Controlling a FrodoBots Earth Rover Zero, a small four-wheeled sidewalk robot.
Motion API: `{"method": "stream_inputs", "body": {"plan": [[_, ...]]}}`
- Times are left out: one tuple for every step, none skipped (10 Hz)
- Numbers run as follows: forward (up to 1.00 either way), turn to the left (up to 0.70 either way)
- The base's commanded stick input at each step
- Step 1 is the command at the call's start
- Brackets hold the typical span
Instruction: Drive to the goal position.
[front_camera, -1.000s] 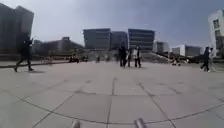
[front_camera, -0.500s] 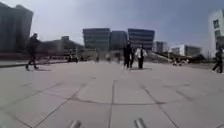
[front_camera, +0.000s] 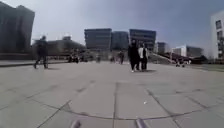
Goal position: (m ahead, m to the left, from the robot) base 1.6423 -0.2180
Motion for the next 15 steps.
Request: {"method": "stream_inputs", "body": {"plan": [[0.70,-0.02],[0.70,-0.04],[0.70,-0.13],[0.70,-0.17],[0.70,-0.18],[0.70,-0.20],[0.70,-0.21],[0.70,-0.15],[0.70,-0.09],[0.70,-0.03],[0.70,0.01],[0.70,0.01],[0.70,0.01],[0.70,0.01],[0.70,0.01]]}}
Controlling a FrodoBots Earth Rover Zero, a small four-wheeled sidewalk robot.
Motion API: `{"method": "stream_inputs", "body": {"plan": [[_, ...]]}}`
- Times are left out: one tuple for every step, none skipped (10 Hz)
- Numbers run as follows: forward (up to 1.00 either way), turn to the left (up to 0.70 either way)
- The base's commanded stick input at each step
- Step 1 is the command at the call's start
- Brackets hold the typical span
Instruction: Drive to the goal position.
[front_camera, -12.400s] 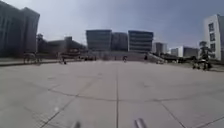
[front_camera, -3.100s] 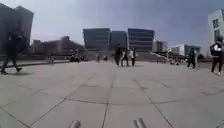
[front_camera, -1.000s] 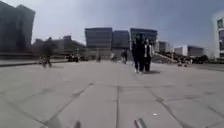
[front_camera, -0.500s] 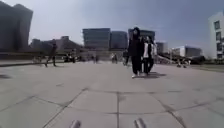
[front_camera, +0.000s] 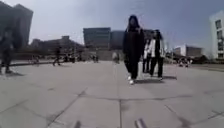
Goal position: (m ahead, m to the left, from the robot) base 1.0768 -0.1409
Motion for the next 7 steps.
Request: {"method": "stream_inputs", "body": {"plan": [[0.70,0.01],[0.70,0.01],[0.70,0.01],[0.70,0.01],[0.70,0.01],[0.60,0.01],[0.47,0.01]]}}
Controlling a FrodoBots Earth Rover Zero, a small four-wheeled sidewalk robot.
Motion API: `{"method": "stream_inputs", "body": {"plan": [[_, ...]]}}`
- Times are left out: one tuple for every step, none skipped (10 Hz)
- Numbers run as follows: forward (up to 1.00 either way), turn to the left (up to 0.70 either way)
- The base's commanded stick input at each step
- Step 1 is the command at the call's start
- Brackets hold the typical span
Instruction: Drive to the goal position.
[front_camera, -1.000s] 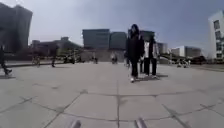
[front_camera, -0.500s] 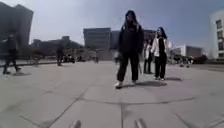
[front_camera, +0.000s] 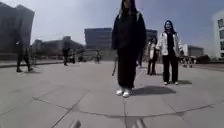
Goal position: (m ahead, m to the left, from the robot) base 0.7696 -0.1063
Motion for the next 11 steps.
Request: {"method": "stream_inputs", "body": {"plan": [[0.41,0.01],[0.34,0.01],[0.27,0.01],[0.20,0.00],[0.13,0.00],[0.07,0.00],[0.00,0.00],[0.00,0.00],[0.00,0.00],[0.00,0.00],[0.00,0.00]]}}
